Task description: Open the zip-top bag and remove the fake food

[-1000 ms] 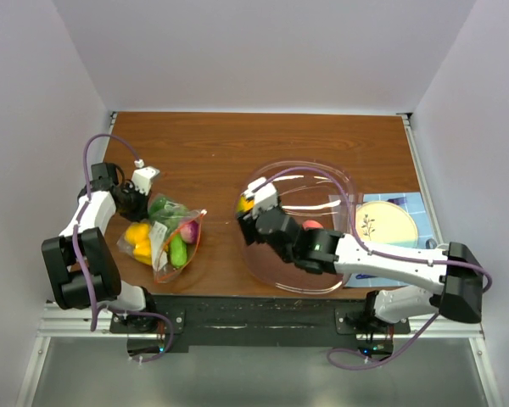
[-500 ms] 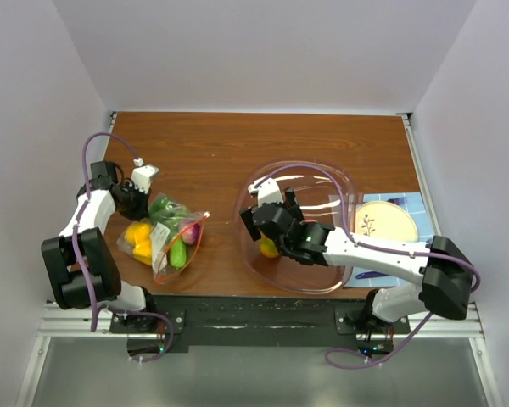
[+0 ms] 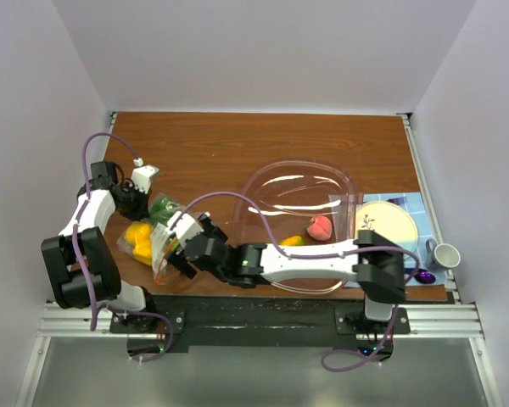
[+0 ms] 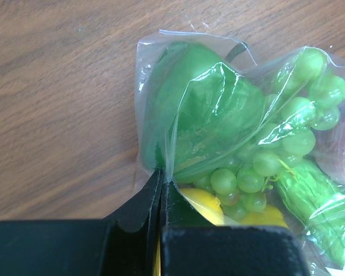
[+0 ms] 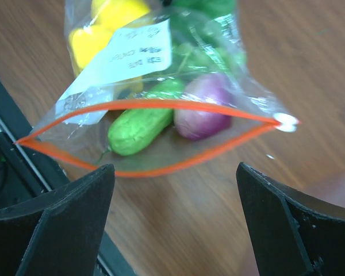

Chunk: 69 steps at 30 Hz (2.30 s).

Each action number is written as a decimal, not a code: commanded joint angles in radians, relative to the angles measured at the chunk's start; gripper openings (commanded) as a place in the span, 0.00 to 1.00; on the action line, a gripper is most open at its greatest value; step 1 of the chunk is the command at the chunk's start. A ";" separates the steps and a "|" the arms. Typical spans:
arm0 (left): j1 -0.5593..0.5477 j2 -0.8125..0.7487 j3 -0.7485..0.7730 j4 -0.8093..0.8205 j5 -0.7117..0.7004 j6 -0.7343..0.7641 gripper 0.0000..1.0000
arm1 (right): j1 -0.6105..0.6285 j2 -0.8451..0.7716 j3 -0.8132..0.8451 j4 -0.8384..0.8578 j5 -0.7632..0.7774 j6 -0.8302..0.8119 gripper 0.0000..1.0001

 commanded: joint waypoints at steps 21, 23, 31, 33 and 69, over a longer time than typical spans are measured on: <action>-0.001 -0.028 0.012 -0.010 0.022 0.038 0.00 | -0.170 0.331 0.344 -0.037 -0.190 -0.037 0.93; 0.001 -0.025 0.009 -0.008 0.022 0.039 0.00 | -0.170 0.354 0.348 -0.039 -0.204 -0.026 0.92; 0.001 -0.020 0.004 -0.004 0.020 0.045 0.00 | -0.172 0.419 0.354 -0.042 -0.231 0.010 0.75; 0.001 -0.022 0.002 -0.004 0.020 0.044 0.00 | -0.170 0.426 0.354 -0.050 -0.230 0.020 0.69; 0.001 -0.017 -0.002 0.002 0.019 0.033 0.00 | -0.307 -0.325 -0.302 -0.036 0.074 0.043 0.05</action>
